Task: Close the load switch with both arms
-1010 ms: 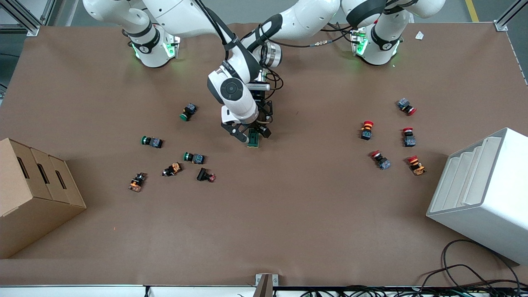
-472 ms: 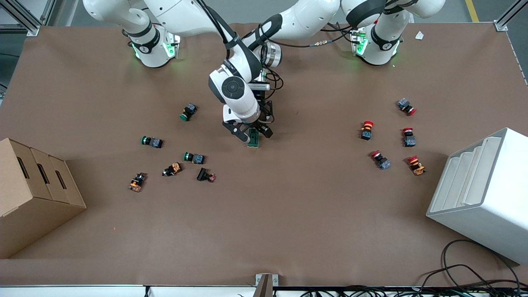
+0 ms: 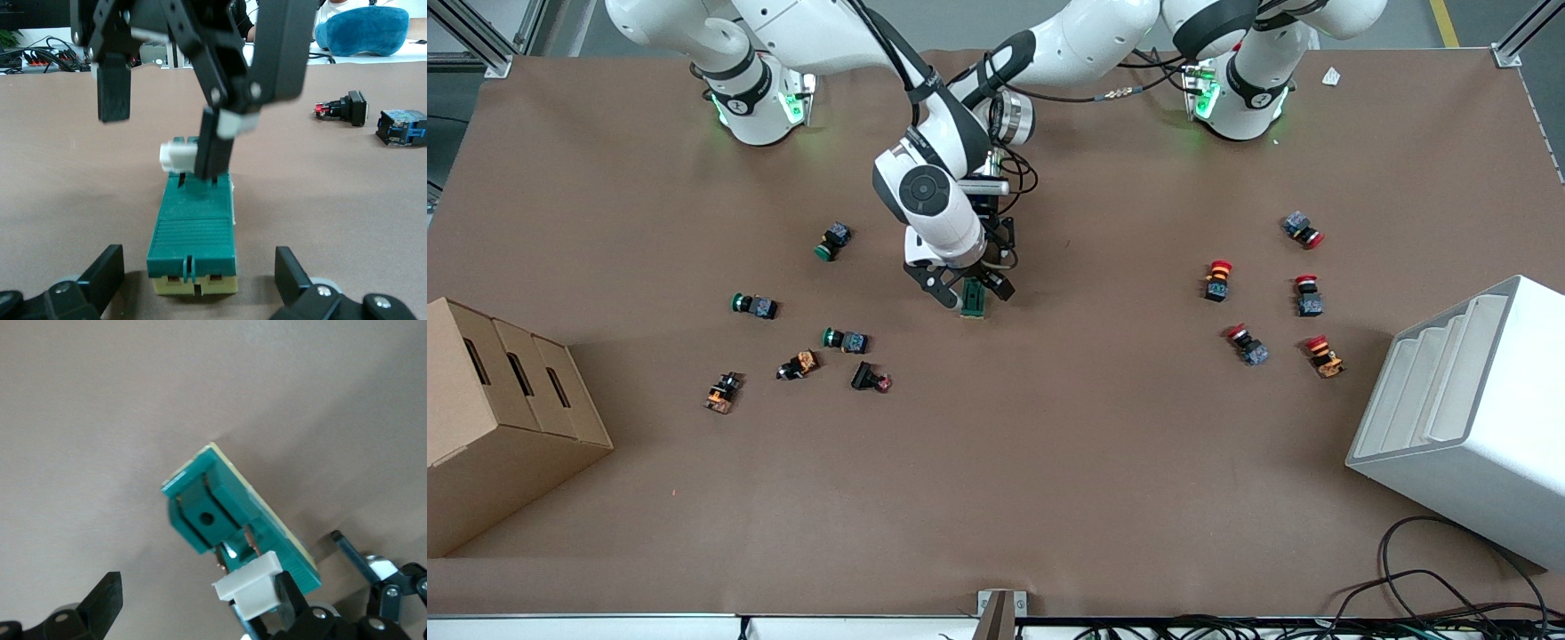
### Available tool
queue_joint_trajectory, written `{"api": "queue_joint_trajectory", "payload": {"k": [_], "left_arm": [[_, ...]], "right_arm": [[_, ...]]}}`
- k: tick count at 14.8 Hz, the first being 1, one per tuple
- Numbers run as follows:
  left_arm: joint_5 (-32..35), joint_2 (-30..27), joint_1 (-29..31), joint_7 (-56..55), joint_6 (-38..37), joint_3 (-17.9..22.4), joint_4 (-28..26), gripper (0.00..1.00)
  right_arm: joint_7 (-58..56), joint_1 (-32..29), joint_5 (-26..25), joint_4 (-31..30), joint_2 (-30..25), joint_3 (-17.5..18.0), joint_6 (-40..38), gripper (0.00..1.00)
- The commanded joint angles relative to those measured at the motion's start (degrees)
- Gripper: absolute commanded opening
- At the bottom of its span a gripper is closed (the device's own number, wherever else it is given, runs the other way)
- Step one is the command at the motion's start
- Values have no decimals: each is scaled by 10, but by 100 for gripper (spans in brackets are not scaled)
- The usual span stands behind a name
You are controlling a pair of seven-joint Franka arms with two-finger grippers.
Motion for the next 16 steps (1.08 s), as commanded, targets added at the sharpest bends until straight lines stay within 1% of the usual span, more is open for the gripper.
{"api": "queue_joint_trajectory", "payload": {"k": [1, 9, 16], "left_arm": [[2, 19, -5, -1, -7, 8, 14, 100], [1, 17, -4, -1, -7, 8, 14, 100], [1, 19, -3, -1, -7, 8, 13, 100]], "right_arm": [[0, -17, 5, 37, 8, -1, 20, 100], [-11, -24, -3, 43, 11, -3, 26, 100], [-44, -33, -6, 52, 33, -6, 35, 100]]}}
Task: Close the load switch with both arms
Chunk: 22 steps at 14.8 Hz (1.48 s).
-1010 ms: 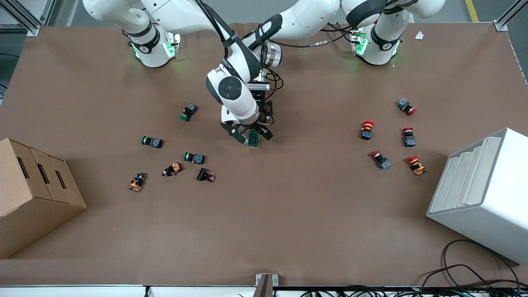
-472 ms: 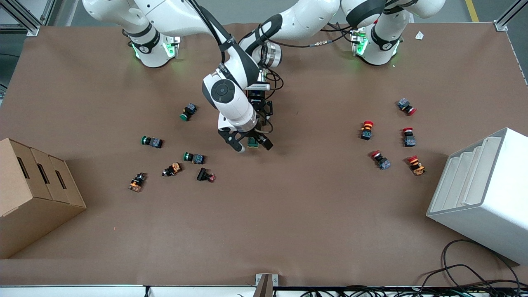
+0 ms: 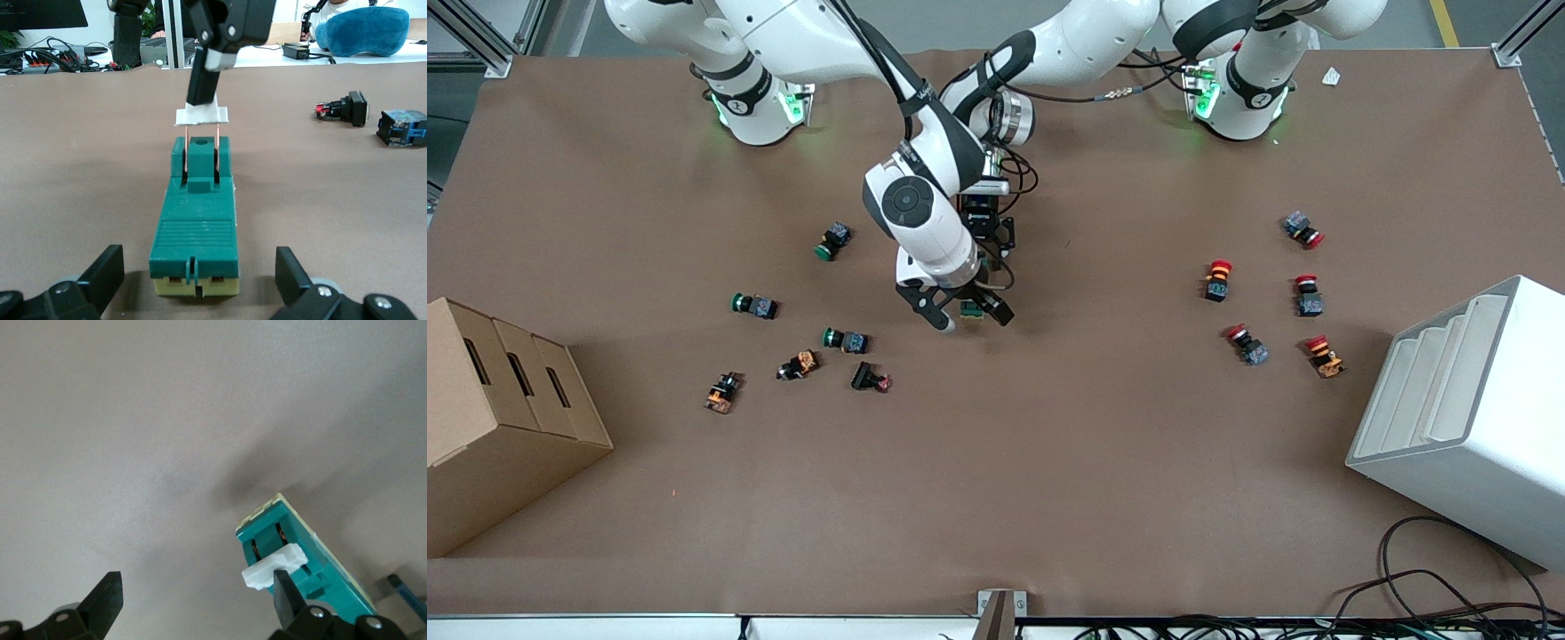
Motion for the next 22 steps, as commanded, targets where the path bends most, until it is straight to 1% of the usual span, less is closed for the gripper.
{"api": "queue_joint_trajectory", "payload": {"k": [1, 4, 8, 10, 13, 14, 16, 18, 20, 22], "left_arm": [[1, 18, -3, -1, -7, 8, 13, 100], [0, 18, -4, -2, -8, 8, 11, 100], [0, 18, -3, 1, -7, 8, 12, 100], [0, 17, -2, 0, -7, 8, 12, 100], [0, 16, 0, 4, -7, 8, 12, 100], [0, 15, 1, 5, -7, 8, 12, 100], [-1, 11, 1, 5, -7, 8, 13, 100], [-15, 7, 3, 13, -6, 4, 16, 100], [-64, -8, 4, 37, -1, 0, 21, 99], [-128, -22, 7, 74, 5, -15, 52, 100]], "right_arm": [[-26, -19, -5, 13, 19, 4, 14, 100], [-38, -28, -5, 35, 38, 3, 17, 100], [-47, -30, -5, 48, 66, 3, 59, 100], [-70, -37, -5, 48, 63, 3, 59, 100], [-134, -77, -4, 44, 53, 4, 40, 100], [-163, -88, -4, 45, 45, 3, 11, 100], [-241, -130, -4, 42, 22, 3, -36, 100], [-332, -179, -5, 42, -9, 3, -116, 100], [-419, -222, -14, 42, -37, 2, -174, 100], [-476, -261, -66, 42, -64, 3, -234, 100]]}}
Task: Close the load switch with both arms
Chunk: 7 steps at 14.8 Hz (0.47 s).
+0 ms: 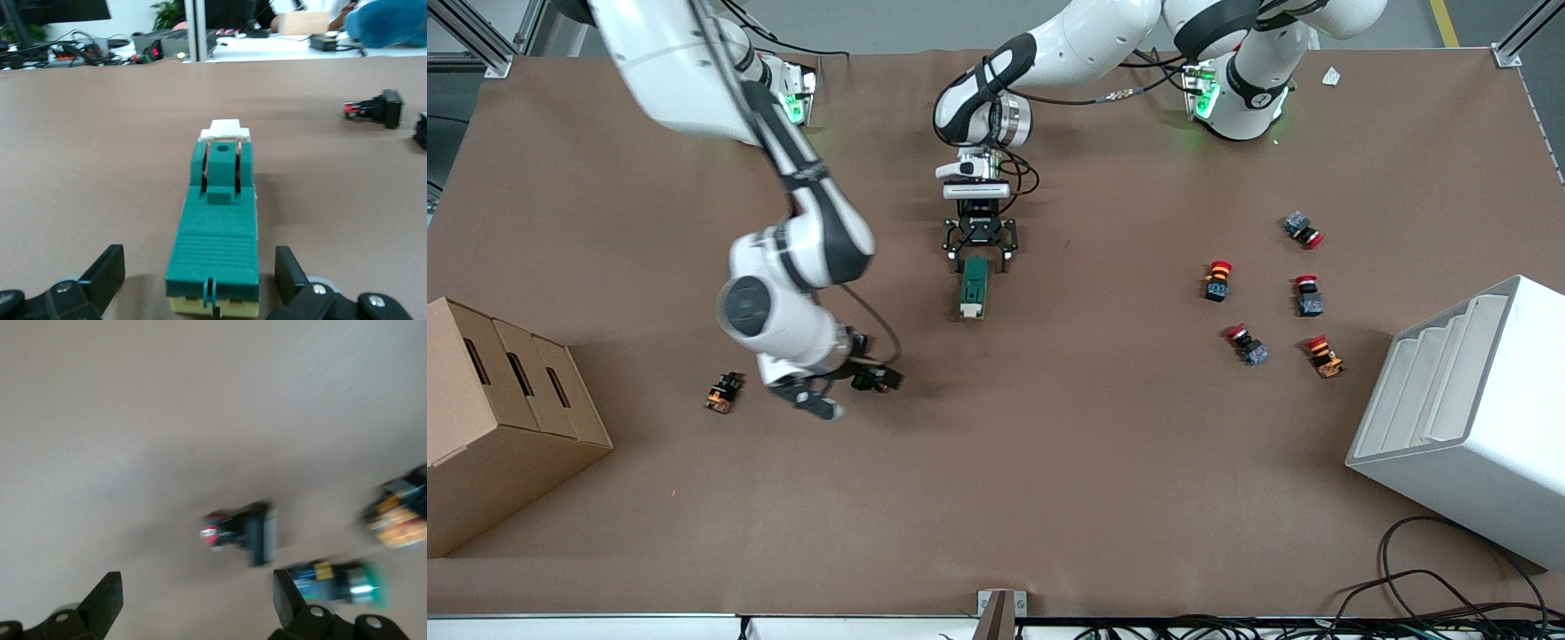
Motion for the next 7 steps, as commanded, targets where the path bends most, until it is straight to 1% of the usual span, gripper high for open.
{"api": "queue_joint_trajectory", "payload": {"k": [1, 2, 3, 4, 6, 7], "left_arm": [[-98, -22, 7, 69, 5, -22, 51, 100], [-154, -27, 8, 111, 4, -32, 84, 100], [-202, -28, 8, 154, 4, -32, 116, 100], [-244, -34, 8, 200, 0, -32, 146, 100], [-316, -49, 22, 279, -2, -32, 189, 100], [-353, -59, 33, 319, -4, -32, 201, 100]], "right_arm": [[-62, -50, -84, -19, -56, 13, -73, 100], [-86, -65, -110, -19, -70, 14, -98, 100], [-118, -81, -118, -19, -82, 14, -121, 100], [-154, -98, -119, -19, -99, 14, -145, 100], [-216, -140, -124, -19, -125, 14, -182, 100], [-251, -161, -129, -19, -139, 14, -198, 100]]}}
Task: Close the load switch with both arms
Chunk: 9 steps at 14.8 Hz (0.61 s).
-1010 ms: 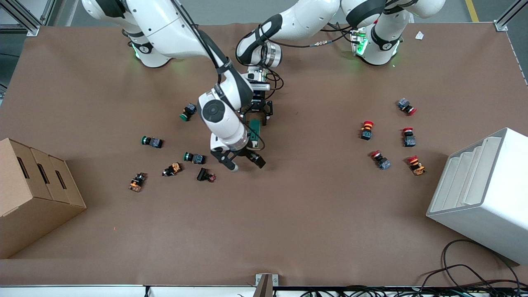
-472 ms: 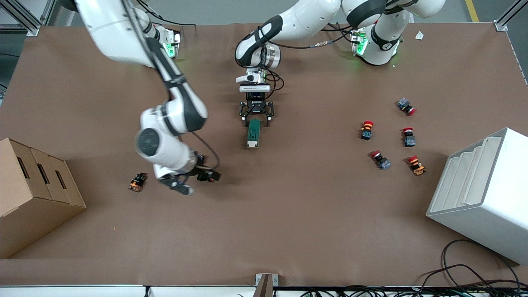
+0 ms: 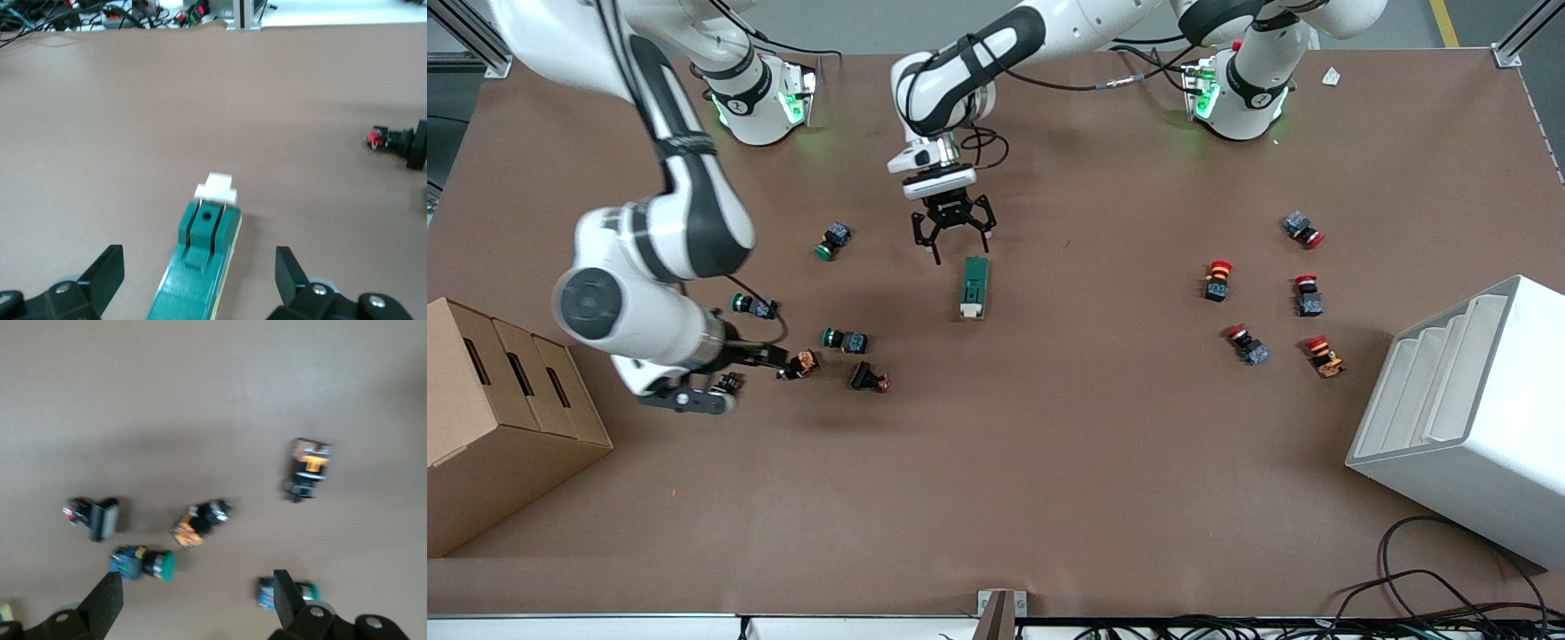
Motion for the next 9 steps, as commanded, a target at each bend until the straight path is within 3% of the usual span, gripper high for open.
{"api": "queue_joint_trajectory", "payload": {"k": [1, 4, 9], "left_arm": [[-99, -26, 32, 102, -20, -3, 36, 100], [-180, -87, 99, 207, -44, -3, 36, 100], [-305, -172, 211, 402, -47, -3, 62, 100]], "right_arm": [[-85, -61, -19, -19, -53, 14, -37, 100], [-127, -90, -56, -18, -89, 15, -67, 100], [-134, -110, -56, -15, -122, 15, -109, 100]]}}
